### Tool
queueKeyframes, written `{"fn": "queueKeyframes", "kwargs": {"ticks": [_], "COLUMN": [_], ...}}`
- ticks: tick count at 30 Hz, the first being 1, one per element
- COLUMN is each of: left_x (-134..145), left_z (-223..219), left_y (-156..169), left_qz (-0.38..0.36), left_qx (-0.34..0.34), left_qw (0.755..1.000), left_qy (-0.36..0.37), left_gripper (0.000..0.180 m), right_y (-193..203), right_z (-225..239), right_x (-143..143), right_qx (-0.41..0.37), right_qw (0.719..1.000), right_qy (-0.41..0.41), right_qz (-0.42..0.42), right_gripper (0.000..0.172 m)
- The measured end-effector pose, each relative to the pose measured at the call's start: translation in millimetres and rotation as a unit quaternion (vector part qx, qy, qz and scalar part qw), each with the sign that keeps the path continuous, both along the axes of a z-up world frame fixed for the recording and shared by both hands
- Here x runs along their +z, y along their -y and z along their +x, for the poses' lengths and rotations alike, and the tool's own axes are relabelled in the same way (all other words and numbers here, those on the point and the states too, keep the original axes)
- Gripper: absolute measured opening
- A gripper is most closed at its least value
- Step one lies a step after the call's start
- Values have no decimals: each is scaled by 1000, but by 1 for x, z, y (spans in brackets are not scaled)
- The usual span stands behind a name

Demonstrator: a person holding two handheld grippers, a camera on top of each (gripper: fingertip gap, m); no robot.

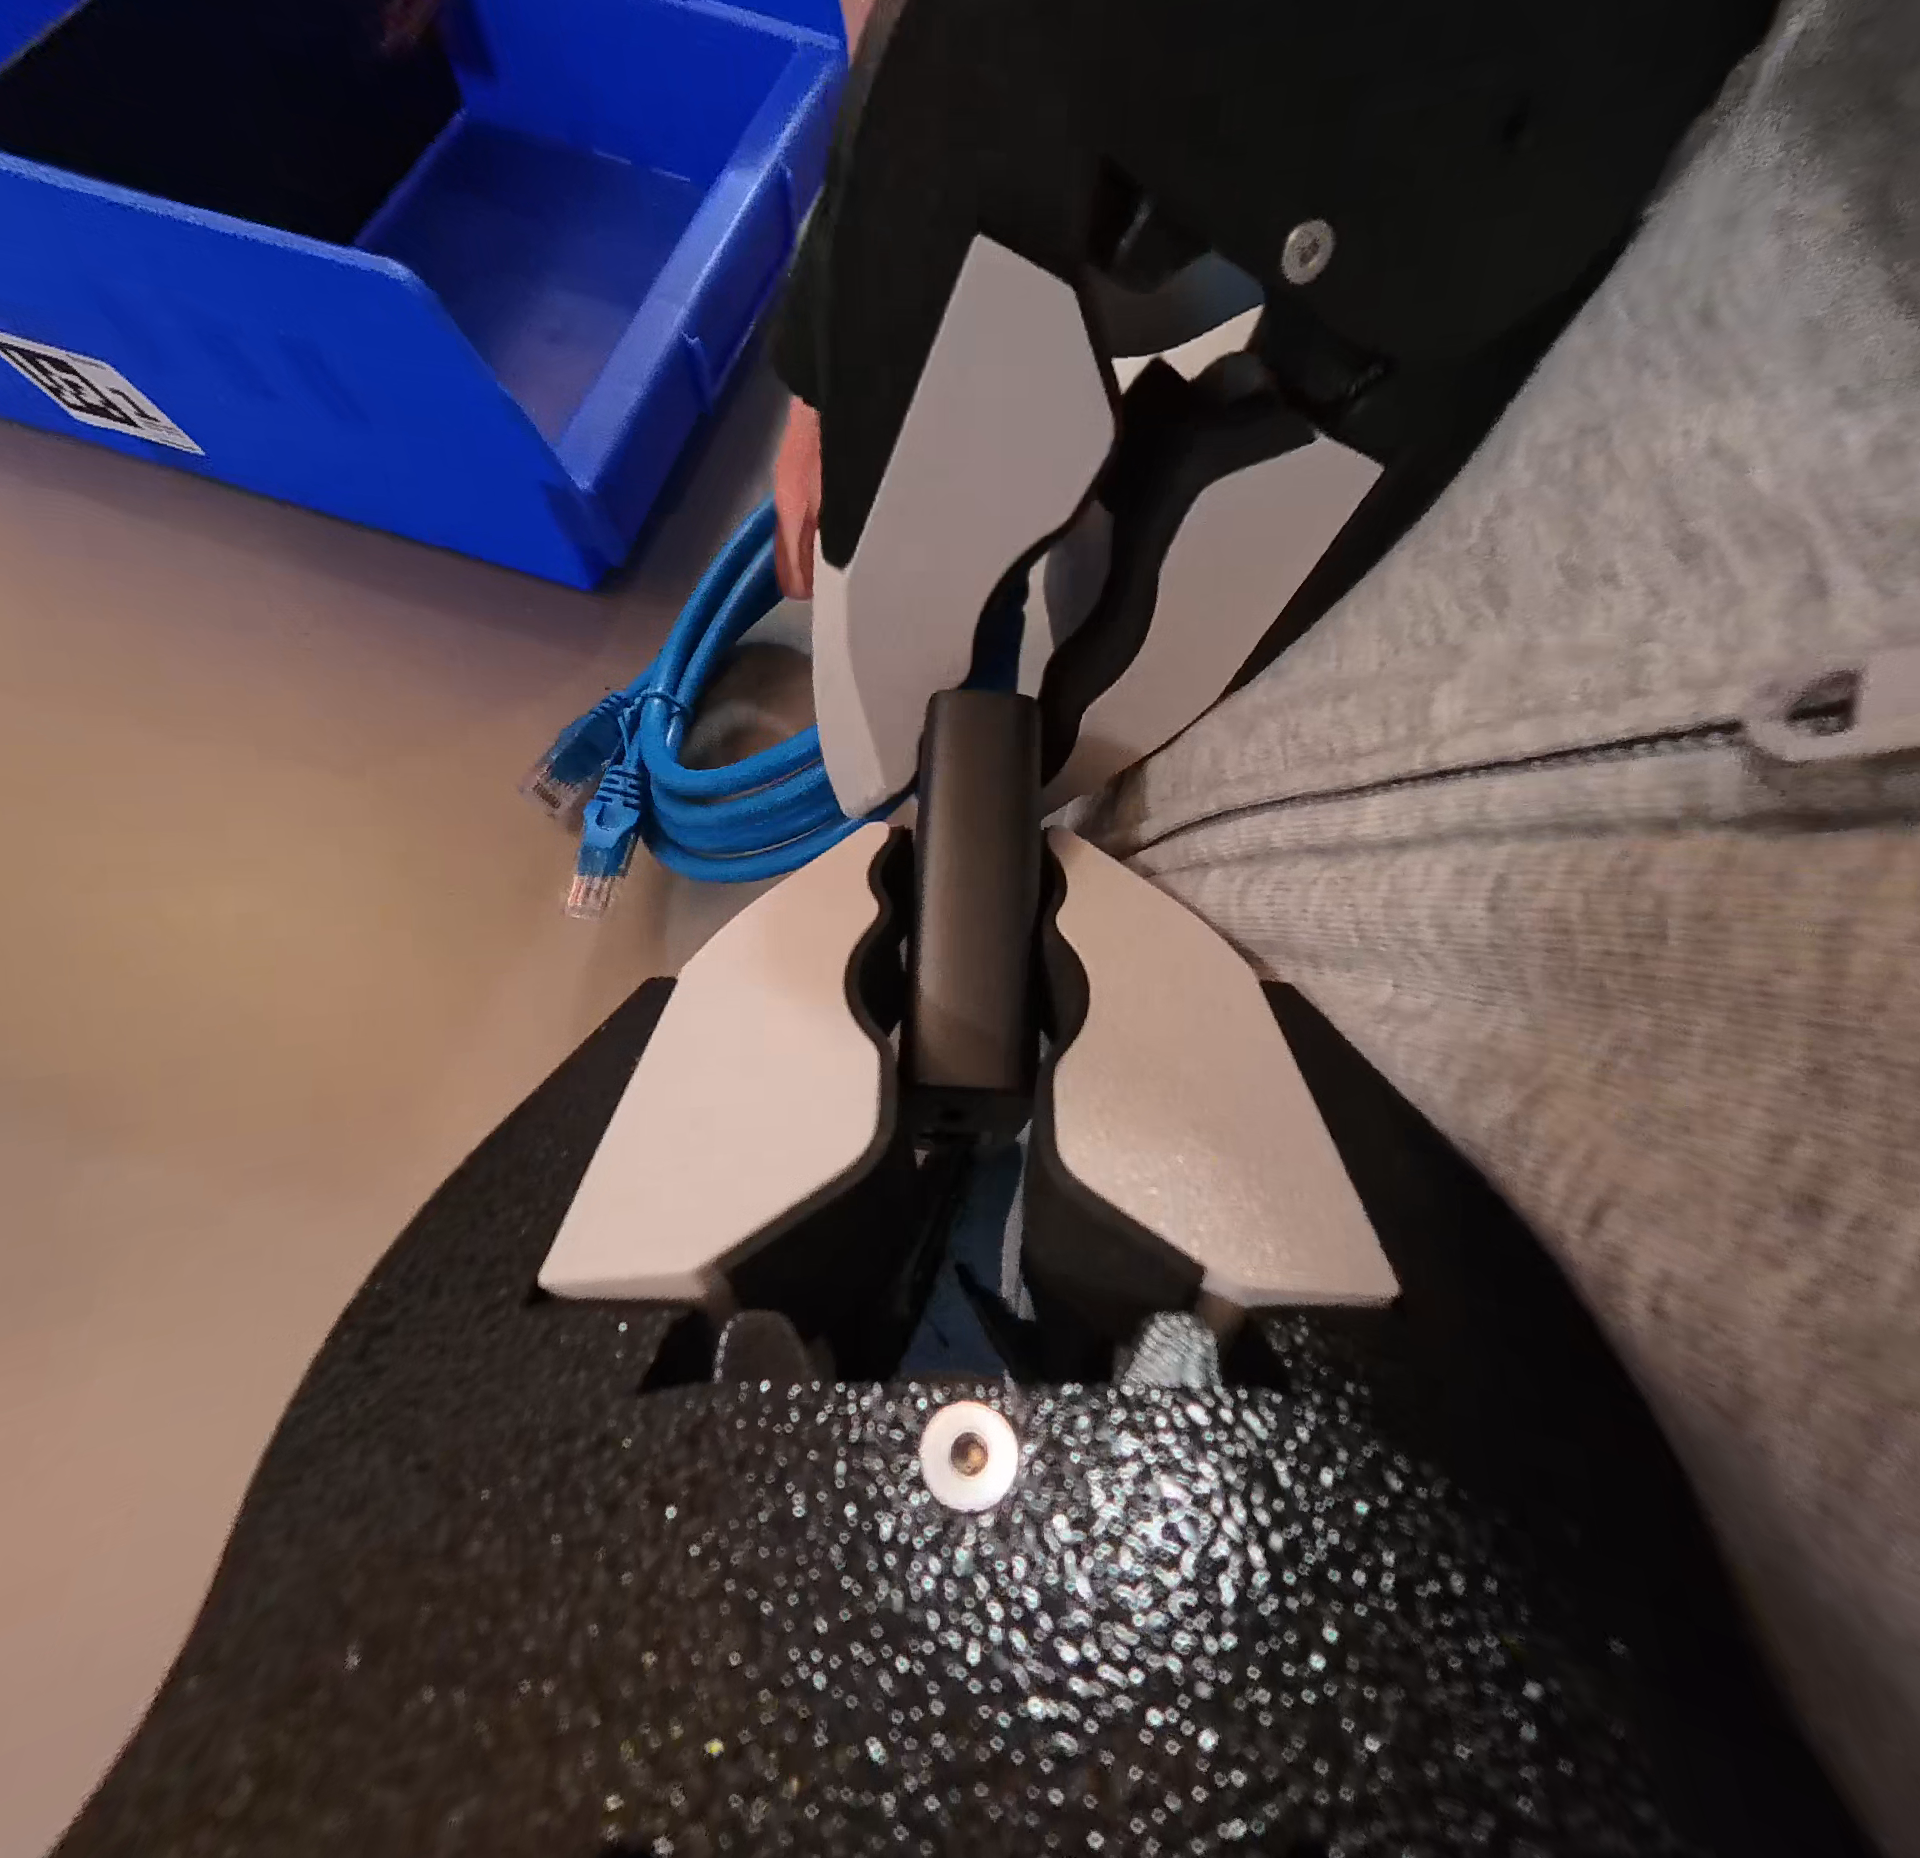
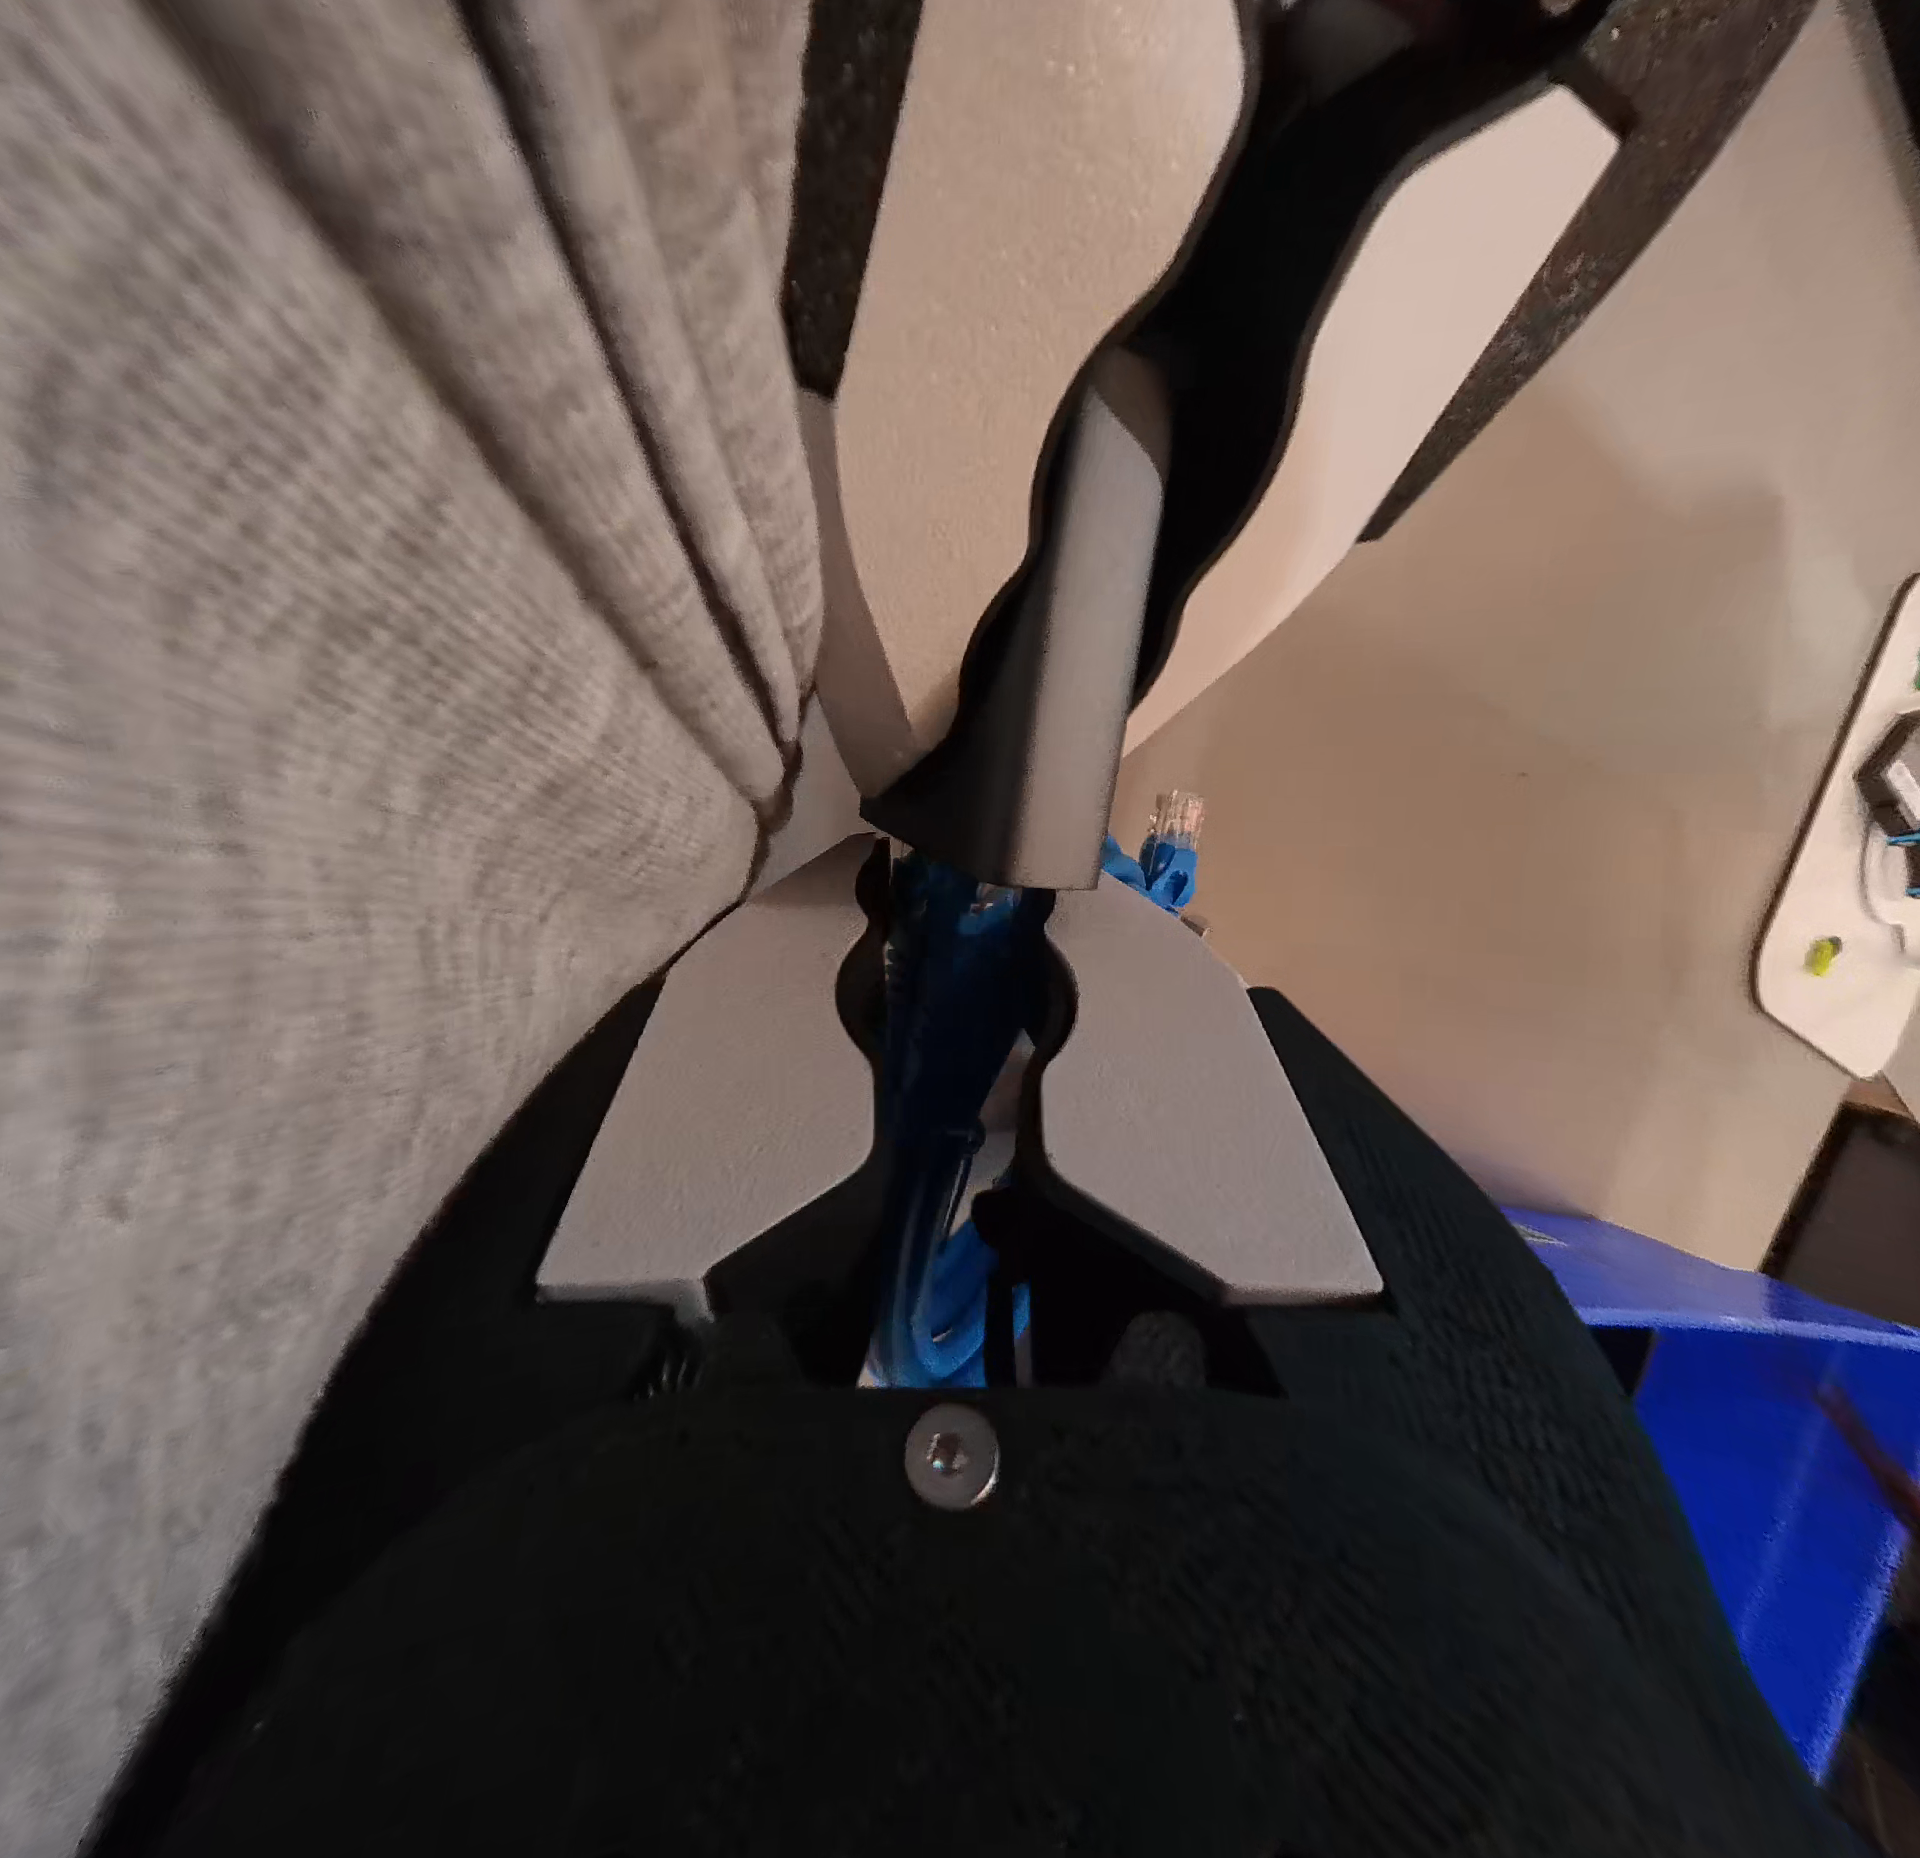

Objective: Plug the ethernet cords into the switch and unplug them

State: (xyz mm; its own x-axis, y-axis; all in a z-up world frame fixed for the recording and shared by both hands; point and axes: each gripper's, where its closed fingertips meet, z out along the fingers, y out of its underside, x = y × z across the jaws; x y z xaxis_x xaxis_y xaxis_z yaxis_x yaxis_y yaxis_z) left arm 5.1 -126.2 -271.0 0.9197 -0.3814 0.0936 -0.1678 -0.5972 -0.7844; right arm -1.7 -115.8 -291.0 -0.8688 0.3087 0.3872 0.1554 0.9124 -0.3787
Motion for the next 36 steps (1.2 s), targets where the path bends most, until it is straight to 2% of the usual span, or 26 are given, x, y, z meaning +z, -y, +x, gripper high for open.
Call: {"fn": "queueKeyframes", "kwargs": {"ticks": [10, 24, 30, 32, 33, 36], "left_x": [2, 2, 2, 3, 3, 2], "left_z": [10, 9, 8, 7, 6, 8], "left_y": [3, 5, 0, 1, 0, -1], "left_qz": [18, 36, 34, 39, 41, 37], "left_qx": [-18, -11, -11, -8, -4, -7], "left_qw": [1000, 999, 998, 998, 998, 998], "left_qy": [-17, 9, 42, 50, 52, 51], "left_gripper": [21, 22, 21, 21, 21, 21], "right_y": [0, 6, 4, -3, -4, -3], "right_z": [13, 11, 8, 3, 4, 10], "right_x": [5, 9, 12, 20, 22, 30], "right_qx": [-6, -28, -44, -69, -75, -73], "right_qw": [1000, 997, 984, 975, 969, 951], "right_qy": [18, 9, 19, -2, 5, 21], "right_qz": [-11, -77, -170, -213, -236, -299], "right_gripper": [18, 16, 23, 41, 41, 26]}}
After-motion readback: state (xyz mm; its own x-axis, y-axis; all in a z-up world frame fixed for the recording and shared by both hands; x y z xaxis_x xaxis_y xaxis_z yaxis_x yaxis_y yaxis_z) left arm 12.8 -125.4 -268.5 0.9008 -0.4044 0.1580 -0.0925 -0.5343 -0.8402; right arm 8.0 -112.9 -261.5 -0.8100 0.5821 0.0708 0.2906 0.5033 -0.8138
